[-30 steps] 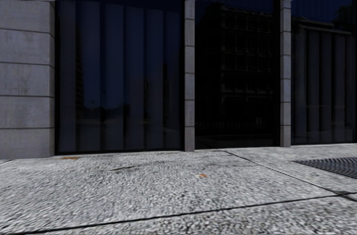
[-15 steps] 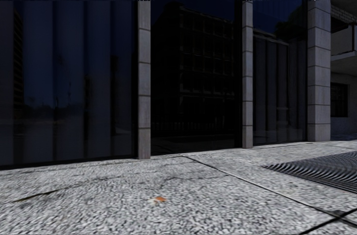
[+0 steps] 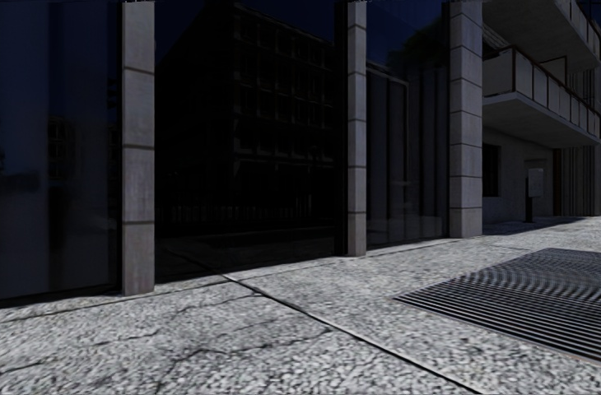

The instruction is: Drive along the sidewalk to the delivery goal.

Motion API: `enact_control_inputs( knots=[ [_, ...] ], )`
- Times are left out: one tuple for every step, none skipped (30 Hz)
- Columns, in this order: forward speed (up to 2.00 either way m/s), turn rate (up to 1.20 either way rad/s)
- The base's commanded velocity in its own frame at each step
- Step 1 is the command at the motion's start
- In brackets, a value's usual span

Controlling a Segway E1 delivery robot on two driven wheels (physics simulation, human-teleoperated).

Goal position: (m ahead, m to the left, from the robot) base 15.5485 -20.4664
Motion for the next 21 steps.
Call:
enact_control_inputs(
  knots=[
    [1.53, -0.55],
    [1.53, -0.55],
    [1.53, -0.55],
    [1.53, -0.55],
    [1.53, -0.55],
    [1.53, -0.55],
    [1.53, -0.55],
    [1.53, -0.55],
    [1.53, -0.55],
    [1.53, -0.55],
    [1.53, -0.55],
    [1.53, -0.55],
    [1.53, -0.55],
    [1.53, -0.55],
    [1.53, -0.55],
    [1.53, -0.55],
    [1.53, -0.55],
    [1.53, -0.55],
    [1.53, -0.55],
    [1.53, -0.55],
    [1.53, -0.55]
  ],
)
